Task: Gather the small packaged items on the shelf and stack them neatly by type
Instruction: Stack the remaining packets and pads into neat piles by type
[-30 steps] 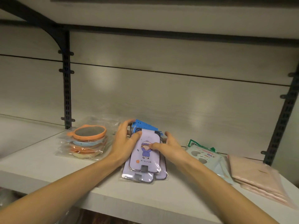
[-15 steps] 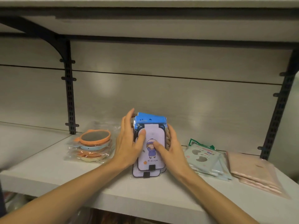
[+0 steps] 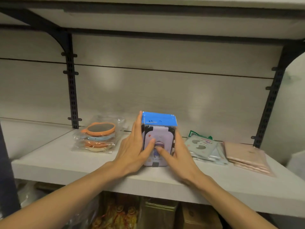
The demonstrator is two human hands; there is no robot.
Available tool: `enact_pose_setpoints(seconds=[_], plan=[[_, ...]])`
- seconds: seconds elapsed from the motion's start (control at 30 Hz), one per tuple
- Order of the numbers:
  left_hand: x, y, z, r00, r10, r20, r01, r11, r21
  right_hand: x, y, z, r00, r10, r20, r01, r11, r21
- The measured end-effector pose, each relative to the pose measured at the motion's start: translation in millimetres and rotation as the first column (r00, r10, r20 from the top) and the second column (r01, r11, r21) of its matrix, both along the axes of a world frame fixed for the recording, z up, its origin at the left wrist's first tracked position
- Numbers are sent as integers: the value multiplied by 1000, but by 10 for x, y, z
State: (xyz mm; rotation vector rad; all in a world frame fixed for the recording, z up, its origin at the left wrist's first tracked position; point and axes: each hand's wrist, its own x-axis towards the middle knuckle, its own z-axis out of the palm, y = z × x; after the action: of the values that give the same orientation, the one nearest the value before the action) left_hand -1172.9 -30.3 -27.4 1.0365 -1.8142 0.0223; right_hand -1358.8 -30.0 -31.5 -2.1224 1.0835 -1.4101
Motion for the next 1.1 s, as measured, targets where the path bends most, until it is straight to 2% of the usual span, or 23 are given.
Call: enact_pose_setpoints(seconds=[0.27, 0.57, 0.73, 0.9, 1.0, 1.1], plan=[[56, 21, 65, 997, -24, 75, 25, 1000, -8, 86, -34, 78, 994, -26, 106, 16, 995, 96], [151, 119, 132, 993, -67, 101, 72, 996, -46, 65, 1, 114, 989, -145, 23, 146, 987, -65], [160, 77, 145, 993, -109, 46, 109, 994, 2, 18, -2, 222, 987, -157, -36, 151, 980, -129], [168, 44, 87, 987, -151, -54, 157, 978, 136, 4, -13, 273, 970, -189, -152, 161, 970, -181], [135, 66, 70, 972, -189, -140, 215, 954, 210, 10, -39, 241, 977, -143, -158, 120, 982, -143], [110, 99, 30, 977, -171, -130, 193, 963, 188, -8, -36, 183, 986, -72, -152, 56, 993, -104]])
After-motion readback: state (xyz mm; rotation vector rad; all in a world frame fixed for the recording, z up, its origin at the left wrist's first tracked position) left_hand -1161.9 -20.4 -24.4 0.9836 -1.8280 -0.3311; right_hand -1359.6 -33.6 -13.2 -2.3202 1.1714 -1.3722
